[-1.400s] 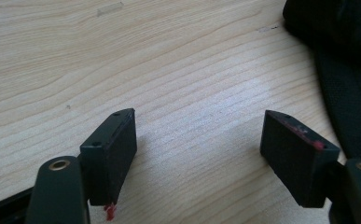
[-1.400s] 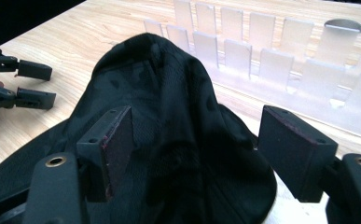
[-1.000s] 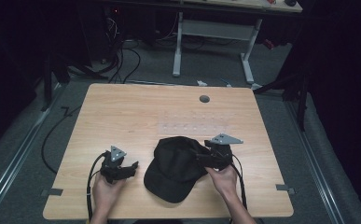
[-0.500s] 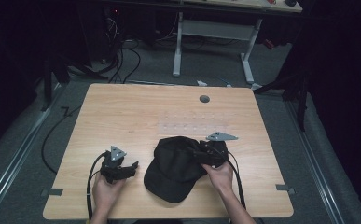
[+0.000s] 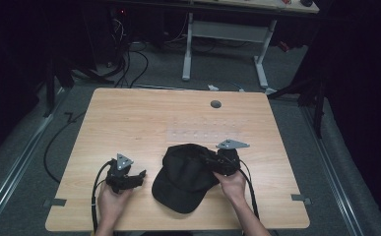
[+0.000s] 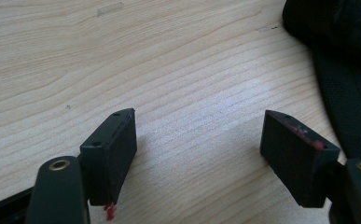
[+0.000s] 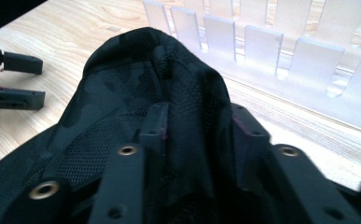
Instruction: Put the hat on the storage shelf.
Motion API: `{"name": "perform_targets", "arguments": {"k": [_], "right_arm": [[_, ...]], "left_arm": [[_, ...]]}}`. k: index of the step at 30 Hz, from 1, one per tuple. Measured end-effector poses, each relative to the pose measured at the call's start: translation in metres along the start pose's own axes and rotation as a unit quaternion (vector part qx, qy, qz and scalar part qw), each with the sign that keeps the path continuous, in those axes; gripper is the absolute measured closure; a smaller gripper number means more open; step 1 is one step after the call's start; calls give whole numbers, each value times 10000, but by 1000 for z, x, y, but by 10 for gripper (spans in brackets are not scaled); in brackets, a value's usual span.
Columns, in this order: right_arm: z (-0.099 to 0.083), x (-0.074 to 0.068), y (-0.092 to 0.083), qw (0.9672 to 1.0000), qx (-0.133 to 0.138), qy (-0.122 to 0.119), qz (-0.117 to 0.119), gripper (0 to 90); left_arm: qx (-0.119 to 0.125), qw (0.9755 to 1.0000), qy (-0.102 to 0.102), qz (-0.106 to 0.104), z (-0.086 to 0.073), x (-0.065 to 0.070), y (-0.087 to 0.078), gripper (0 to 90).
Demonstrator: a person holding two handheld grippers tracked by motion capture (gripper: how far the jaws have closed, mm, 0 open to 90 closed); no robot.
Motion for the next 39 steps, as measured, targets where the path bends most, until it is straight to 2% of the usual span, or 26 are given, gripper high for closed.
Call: {"name": "perform_targets", "arguments": {"k": [3,8,19,32,34,39], "right_arm": [[-1,0,0,10000,-58,-74,30,742],[-2,-2,0,9999,-74,-109,78,813],[0,-4,-6,9996,17,-161,245,844],[5,-6,-26,9986,232,-161,440,847],[6,-5,-30,9984,282,-162,468,847],[8,-4,-39,9980,355,-157,497,847]], "left_arm": [[-5,10000,0,-8,0,0,0,274],[1,10000,3,-2,0,0,0,274],[-11,10000,-6,14,0,0,0,270],[-17,10000,-2,-46,1,1,0,247],[-47,9999,-9,-104,1,1,0,247],[-83,9992,-50,-399,2,6,-3,247]]}}
Point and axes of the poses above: each handheld gripper's, and its own axes: y roughly forward along the jaws, z roughly out of its top, x roughly to its right, the point moved 7 cm from there along y, roughly forward along the jaws, and after that the axes turned 10 degrees about z, right-handed, at the moved point
